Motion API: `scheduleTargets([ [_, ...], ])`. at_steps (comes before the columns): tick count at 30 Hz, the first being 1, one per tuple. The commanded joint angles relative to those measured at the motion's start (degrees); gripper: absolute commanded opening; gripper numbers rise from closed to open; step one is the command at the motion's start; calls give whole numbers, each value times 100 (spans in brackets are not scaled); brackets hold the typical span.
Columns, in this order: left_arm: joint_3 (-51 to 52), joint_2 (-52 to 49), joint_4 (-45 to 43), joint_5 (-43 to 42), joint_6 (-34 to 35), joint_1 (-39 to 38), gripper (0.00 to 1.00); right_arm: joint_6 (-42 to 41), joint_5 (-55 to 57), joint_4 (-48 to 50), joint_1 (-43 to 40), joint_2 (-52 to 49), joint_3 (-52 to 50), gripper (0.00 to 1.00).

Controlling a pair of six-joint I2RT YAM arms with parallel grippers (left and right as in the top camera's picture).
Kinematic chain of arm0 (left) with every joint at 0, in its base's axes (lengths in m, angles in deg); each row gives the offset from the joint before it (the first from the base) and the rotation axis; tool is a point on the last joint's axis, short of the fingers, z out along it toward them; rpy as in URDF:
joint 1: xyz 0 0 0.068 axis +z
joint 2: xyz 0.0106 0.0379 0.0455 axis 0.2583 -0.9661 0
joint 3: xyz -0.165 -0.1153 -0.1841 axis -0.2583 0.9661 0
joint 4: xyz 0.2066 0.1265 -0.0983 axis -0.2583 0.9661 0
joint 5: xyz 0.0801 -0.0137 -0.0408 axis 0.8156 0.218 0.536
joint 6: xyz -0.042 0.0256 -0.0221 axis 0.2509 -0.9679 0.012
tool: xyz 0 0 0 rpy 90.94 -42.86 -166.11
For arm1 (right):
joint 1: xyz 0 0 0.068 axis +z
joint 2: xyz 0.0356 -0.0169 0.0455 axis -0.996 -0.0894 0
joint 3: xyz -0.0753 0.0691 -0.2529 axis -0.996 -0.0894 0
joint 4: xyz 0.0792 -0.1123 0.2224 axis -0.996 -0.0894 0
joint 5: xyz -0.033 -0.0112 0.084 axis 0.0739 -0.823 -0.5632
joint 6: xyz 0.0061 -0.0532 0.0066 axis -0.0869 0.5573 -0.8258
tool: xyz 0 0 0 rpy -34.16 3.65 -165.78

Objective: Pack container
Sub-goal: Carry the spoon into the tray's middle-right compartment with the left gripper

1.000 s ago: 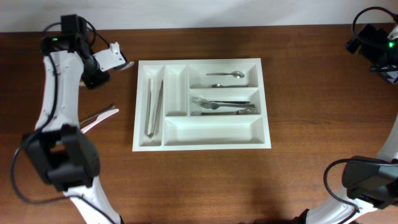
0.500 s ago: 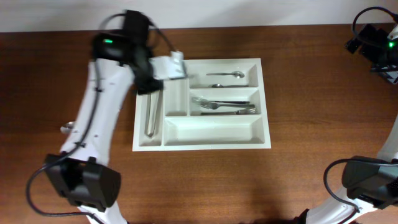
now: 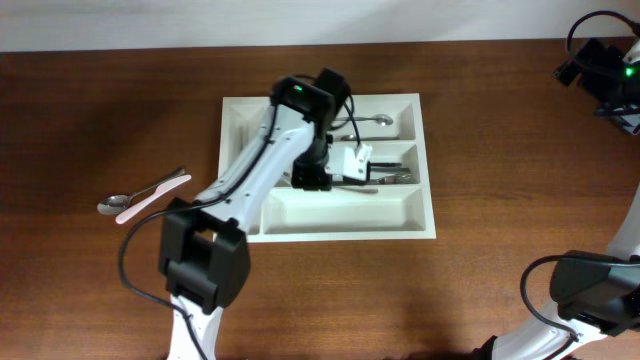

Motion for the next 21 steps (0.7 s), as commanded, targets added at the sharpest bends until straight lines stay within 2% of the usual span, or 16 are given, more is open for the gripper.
scheduleTargets([
  [1,-20,-31,157,-393,59,-166,2,7,72,0,-42,-13,-4,99],
  [21,-17,-31,170,-535,741,-382,2,7,72,0,-42,-13,-4,99],
])
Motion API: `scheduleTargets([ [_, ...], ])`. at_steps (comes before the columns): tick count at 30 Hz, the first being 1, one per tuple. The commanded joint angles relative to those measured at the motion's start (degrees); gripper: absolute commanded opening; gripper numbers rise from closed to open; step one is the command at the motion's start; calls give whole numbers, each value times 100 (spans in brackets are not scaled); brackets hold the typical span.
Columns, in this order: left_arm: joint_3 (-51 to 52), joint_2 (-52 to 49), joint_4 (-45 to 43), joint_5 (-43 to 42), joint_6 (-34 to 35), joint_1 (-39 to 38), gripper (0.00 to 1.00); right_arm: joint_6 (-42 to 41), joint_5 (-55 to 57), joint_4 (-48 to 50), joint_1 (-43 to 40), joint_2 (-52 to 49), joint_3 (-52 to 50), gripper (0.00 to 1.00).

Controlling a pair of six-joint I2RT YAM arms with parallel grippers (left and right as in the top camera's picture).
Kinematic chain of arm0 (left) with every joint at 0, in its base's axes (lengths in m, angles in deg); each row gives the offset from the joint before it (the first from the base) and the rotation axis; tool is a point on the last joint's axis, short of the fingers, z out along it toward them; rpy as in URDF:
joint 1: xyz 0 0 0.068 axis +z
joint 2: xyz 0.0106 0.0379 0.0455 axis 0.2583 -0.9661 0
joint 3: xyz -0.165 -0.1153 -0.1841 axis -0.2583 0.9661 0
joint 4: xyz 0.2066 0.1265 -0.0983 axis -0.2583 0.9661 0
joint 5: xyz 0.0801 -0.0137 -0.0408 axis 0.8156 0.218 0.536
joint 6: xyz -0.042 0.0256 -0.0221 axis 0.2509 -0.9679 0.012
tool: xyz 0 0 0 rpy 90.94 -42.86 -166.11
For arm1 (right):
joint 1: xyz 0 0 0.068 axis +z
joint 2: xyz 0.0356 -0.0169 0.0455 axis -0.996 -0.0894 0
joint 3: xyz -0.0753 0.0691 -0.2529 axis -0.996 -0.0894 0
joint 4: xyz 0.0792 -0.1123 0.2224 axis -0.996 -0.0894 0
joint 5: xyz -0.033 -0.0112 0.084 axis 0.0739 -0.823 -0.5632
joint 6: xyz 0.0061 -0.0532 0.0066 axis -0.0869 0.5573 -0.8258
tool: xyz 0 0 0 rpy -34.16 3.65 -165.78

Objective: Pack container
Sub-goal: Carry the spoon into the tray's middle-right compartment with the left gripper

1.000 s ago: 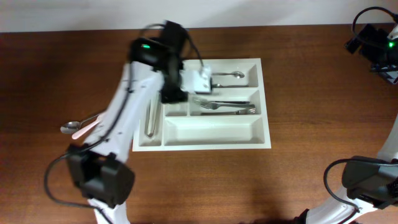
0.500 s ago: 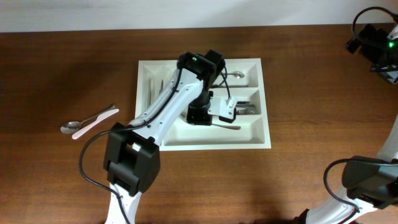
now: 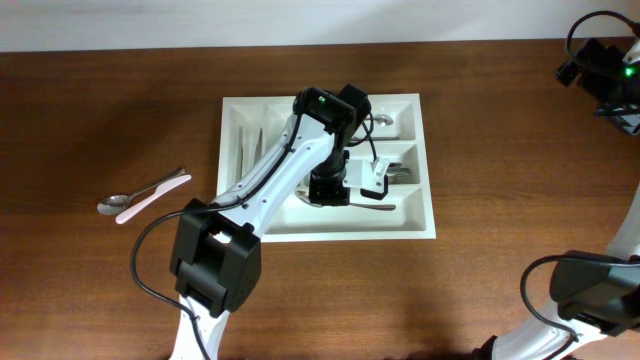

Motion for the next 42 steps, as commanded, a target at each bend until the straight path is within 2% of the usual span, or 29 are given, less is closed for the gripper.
scheduleTargets([
  [1,-17,24,-2,-129,227,-9,2,13,72,0,-42,-13,-4,99],
  [6,-17,24,-22,-129,518,-9,2,13,72,0,-42,-13,-4,99],
  [32,-17,24,291,-254,520,-479,2,13,72,0,-42,-13,-4,99],
  [42,-17,-81,-17,-256,518,-479,2,13,72,0,-42,-13,-4,99],
])
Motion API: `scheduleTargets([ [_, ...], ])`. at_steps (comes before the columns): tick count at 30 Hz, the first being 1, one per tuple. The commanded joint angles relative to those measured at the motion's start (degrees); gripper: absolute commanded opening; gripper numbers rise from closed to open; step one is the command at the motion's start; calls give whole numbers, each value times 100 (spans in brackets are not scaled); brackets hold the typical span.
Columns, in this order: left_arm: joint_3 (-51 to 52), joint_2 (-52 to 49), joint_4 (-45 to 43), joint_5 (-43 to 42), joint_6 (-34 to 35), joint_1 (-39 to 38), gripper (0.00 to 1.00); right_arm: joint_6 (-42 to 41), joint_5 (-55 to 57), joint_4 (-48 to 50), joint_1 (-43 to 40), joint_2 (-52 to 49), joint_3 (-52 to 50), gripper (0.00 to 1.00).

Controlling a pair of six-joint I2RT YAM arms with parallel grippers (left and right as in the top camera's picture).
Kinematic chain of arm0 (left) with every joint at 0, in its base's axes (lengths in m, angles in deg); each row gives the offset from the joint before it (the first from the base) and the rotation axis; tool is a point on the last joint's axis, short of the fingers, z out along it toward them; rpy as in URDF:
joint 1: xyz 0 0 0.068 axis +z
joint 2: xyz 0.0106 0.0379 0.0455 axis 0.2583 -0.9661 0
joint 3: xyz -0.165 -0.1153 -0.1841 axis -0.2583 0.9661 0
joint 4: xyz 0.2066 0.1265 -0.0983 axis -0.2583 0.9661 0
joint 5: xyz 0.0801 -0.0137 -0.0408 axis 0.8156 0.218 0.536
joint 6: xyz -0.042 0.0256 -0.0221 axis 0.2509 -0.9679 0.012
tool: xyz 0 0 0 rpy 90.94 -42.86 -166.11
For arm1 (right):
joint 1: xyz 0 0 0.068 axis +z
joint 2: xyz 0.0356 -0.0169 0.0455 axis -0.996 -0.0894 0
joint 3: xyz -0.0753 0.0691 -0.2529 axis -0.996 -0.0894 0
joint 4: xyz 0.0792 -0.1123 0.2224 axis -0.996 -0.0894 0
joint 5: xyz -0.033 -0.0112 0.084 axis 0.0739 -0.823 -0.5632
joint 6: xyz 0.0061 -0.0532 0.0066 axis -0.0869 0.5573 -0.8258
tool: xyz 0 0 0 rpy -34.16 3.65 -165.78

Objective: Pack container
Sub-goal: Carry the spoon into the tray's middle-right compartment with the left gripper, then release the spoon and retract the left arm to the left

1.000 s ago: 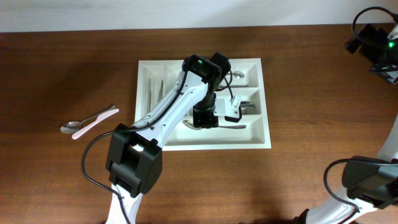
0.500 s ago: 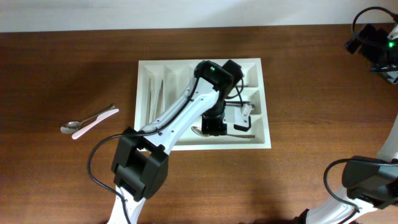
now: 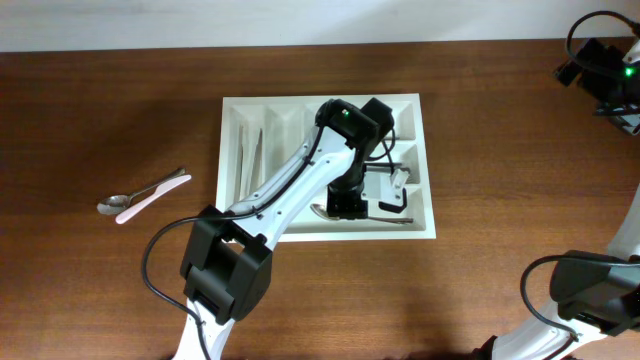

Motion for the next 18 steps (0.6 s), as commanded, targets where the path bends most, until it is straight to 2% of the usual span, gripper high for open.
scheduleTargets([
  [1,-17,-122,-39,-105,48,13,6,11,72,0,-44,-13,-4,99],
  [5,-17,-236,-33,-101,48,13,25,11,72,0,-44,-13,-4,99],
  [7,-17,-238,17,-94,48,13,31,11,72,0,-44,-13,-4,98],
  [10,-24,-229,302,70,48,13,30,11,74,0,-44,-13,-4,99],
  [13,-35,-177,638,529,87,44,16,11,72,0,-44,-13,-4,99],
  [17,-35,101,726,1346,1010,240,18,11,72,0,-44,-13,-4,99],
  [18,-35,210,787,1528,1196,334,21,11,72,0,-44,-13,-4,99],
])
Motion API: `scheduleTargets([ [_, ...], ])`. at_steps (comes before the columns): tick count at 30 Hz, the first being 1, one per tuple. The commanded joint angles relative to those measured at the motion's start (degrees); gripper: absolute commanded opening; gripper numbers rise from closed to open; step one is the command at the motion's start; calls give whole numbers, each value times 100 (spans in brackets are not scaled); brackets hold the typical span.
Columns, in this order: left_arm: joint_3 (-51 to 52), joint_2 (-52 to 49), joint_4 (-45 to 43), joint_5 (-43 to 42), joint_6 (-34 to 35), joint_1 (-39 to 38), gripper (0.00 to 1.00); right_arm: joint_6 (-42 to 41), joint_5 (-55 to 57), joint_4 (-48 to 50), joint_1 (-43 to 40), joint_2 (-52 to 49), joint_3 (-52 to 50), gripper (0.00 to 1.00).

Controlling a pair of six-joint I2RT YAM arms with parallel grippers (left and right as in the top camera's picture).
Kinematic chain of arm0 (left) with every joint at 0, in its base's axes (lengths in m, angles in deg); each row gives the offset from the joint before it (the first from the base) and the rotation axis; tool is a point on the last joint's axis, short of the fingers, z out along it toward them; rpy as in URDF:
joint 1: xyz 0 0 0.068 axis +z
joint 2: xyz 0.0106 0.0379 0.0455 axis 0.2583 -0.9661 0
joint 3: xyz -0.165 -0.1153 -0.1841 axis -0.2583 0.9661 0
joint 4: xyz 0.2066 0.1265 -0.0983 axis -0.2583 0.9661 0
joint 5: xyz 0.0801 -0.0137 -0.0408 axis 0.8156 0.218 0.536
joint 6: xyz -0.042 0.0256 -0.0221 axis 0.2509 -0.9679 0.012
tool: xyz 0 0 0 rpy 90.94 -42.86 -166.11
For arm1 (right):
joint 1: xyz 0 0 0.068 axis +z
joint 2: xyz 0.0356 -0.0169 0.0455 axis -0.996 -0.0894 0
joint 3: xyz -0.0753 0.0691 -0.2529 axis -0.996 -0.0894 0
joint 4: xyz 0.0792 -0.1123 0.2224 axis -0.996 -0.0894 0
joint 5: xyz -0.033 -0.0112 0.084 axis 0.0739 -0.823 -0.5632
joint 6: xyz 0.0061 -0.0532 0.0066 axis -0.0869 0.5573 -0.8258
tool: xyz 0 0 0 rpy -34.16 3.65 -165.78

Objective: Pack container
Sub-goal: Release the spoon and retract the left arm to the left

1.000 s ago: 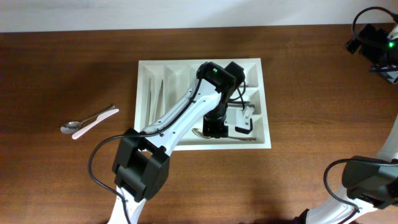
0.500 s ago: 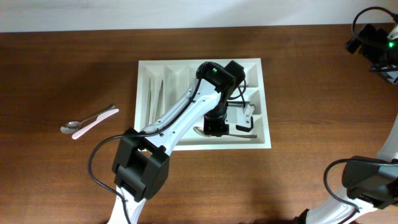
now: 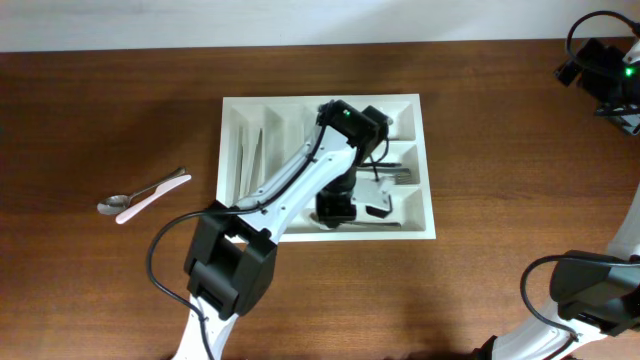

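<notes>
The white divided tray (image 3: 427,160) lies at the table's middle. My left gripper (image 3: 376,197) hangs low over its long front compartment, fingers apart and nothing between them. A dark-handled utensil (image 3: 378,224) lies flat along that compartment's front wall, apart from the fingers. Forks (image 3: 401,175) rest in the middle right compartment, and long utensils (image 3: 247,150) in the left one. On the table to the left are a metal spoon (image 3: 112,205) and a pink utensil (image 3: 155,195). Of the right arm (image 3: 603,70) only a part shows at the top right; its gripper is out of view.
The left arm (image 3: 300,180) crosses the tray from the front left and hides its middle. The right arm's base (image 3: 590,290) stands at the front right corner. The table's back edge meets a white wall.
My left gripper has moved a little left and back from the tray's right end. The utensil that lay under it now rests along the front wall, free of the fingers.
My left gripper was over the tray's middle compartment with a utensil under its fingers. It then stood further right and forward, and after that at the right end of the front compartment with the utensil low. Now the utensil lies there and the gripper is apart from it.
</notes>
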Motion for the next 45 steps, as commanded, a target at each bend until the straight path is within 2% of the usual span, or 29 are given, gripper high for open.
scheduleTargets([
  [1,-33,470,166,866,828,354,26,9,72,0,-44,-13,-4,99],
  [3,-33,737,310,929,1016,658,51,9,72,0,-44,-13,-4,99],
  [9,-33,1386,162,859,1554,2109,75,9,72,0,-44,-13,-4,99],
  [12,-22,1384,-103,352,1762,2994,84,9,72,0,-44,-13,-4,99],
  [16,-15,1095,-195,-251,1755,4138,84,9,72,0,-44,-13,-4,99],
  [19,-15,807,-164,-92,1360,4730,84,9,72,0,-44,-13,-4,99],
  [22,-15,542,-179,476,903,5158,84,9,72,0,-44,-13,-4,99],
  [27,-15,238,-461,715,-365,5611,81,9,72,0,-44,-13,-4,99],
  [31,-15,74,-850,664,-1001,5757,80,9,72,0,-44,-13,-4,98],
  [37,-15,-326,-1016,706,-2022,5818,70,9,72,0,-44,-13,-4,99],
  [42,-15,-732,-946,1565,-1982,5914,63,9,72,0,-44,-13,-4,99],
  [45,-15,-835,-953,1836,-1598,6039,63,9,72,0,-44,-13,-4,99],
])
